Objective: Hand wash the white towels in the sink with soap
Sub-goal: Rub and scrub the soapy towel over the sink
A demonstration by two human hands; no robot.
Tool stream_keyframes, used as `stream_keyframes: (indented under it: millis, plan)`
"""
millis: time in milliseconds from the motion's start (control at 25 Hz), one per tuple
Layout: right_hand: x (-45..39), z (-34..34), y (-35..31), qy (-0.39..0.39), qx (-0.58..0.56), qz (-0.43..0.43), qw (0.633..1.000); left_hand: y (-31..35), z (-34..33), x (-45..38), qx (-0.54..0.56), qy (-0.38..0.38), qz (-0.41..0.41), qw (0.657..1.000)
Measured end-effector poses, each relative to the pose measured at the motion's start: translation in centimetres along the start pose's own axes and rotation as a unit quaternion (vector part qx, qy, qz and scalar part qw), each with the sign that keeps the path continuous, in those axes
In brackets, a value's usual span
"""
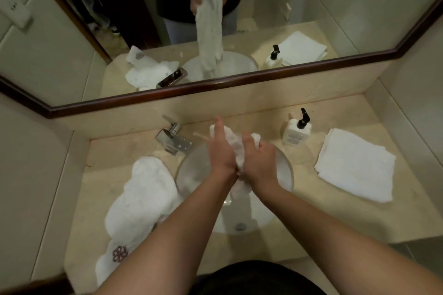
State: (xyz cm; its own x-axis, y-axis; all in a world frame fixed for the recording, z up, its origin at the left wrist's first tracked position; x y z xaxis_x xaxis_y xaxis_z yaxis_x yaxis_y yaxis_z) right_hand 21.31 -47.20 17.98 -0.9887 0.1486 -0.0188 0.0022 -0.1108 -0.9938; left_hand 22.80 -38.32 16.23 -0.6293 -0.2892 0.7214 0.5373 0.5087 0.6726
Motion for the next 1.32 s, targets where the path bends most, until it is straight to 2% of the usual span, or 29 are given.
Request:
stream_keyframes:
  millis: [120,240,320,440,600,640,720,800,880,920,960,1040,1120,1240,1320]
  plan:
    - [-2.7,0.3,0.2,0.067,0.030,0.001,0.997,-1.0,-1.2,1.1,-0.061,0.000,-0.062,0.996]
    - [-1.7,-0.3,0.5,0.064,0.014,-0.001,0.998,0.5,-1.5,1.5,-0.130,0.053,-0.128,0.982]
    - [-0.8,0.0,0.6,0.045,-0.030,-0.009,0.998,0.9,-1.3,1.1,-0.099,0.070,-0.139,0.983]
    - [-1.8,0.5,0.4,0.017,-0.073,-0.048,0.996,0.3,-1.1,0.8,-0.053,0.042,-0.143,0.987]
    - [-3.9,0.3,0.8,0.065,-0.048,-0.081,0.993,-0.3,-1.7,1.4,-0.048,0.028,-0.148,0.987]
    - [-3.5,0.2,0.8,0.060,-0.042,-0.081,0.994,0.2,-1.8,1.3,-0.046,0.035,-0.133,0.989]
    - [-1.9,-0.3,0.8,-0.002,-0.021,-0.052,0.998,0.9,-1.5,0.5,-0.041,0.044,-0.065,0.996]
    - [-1.2,-0.5,0.6,-0.047,0.003,-0.020,0.999,0.8,-1.3,-0.5,-0.066,0.024,-0.028,0.997]
    - [-3.2,-0.5,0.8,0.016,0.020,-0.026,0.999,-0.1,-1.6,-0.4,-0.166,-0.005,-0.072,0.983]
    - [-3.9,-0.7,1.0,0.037,0.016,-0.043,0.998,-0.2,-1.6,-0.3,-0.171,0.002,-0.083,0.982]
    - [-4.1,-1.1,1.1,0.040,0.014,-0.053,0.998,-0.2,-1.5,-0.5,-0.153,0.015,-0.066,0.986]
    - [-2.6,-2.0,1.5,-0.011,0.015,-0.055,0.998,0.3,-0.7,-1.3,-0.103,0.049,-0.016,0.993]
    - [-1.9,-2.0,1.6,-0.037,0.015,-0.045,0.998,-0.2,-0.2,-1.9,-0.081,0.032,0.009,0.996]
    - [-4.1,-1.4,1.9,0.044,0.012,-0.079,0.996,-1.3,-0.9,-1.1,-0.138,-0.012,-0.018,0.990]
    - [-3.6,-1.9,1.8,0.033,0.014,-0.079,0.996,-0.6,-0.7,-1.7,-0.124,0.017,-0.015,0.992]
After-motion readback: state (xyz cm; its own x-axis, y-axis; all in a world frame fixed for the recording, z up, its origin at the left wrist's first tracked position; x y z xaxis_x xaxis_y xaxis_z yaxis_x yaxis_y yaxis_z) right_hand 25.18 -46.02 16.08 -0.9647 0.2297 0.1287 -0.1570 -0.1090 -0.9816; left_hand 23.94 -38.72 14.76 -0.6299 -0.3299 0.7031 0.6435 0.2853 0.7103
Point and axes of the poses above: each hand's wrist, its own x-axis away from the middle knuckle, its own z-axis out of the back of the hand, y = z × x, the point moved 3 cm from there along -x, towards the middle knuckle, and after that the axes turned 15 degrees about z, right-handed, at the moved point
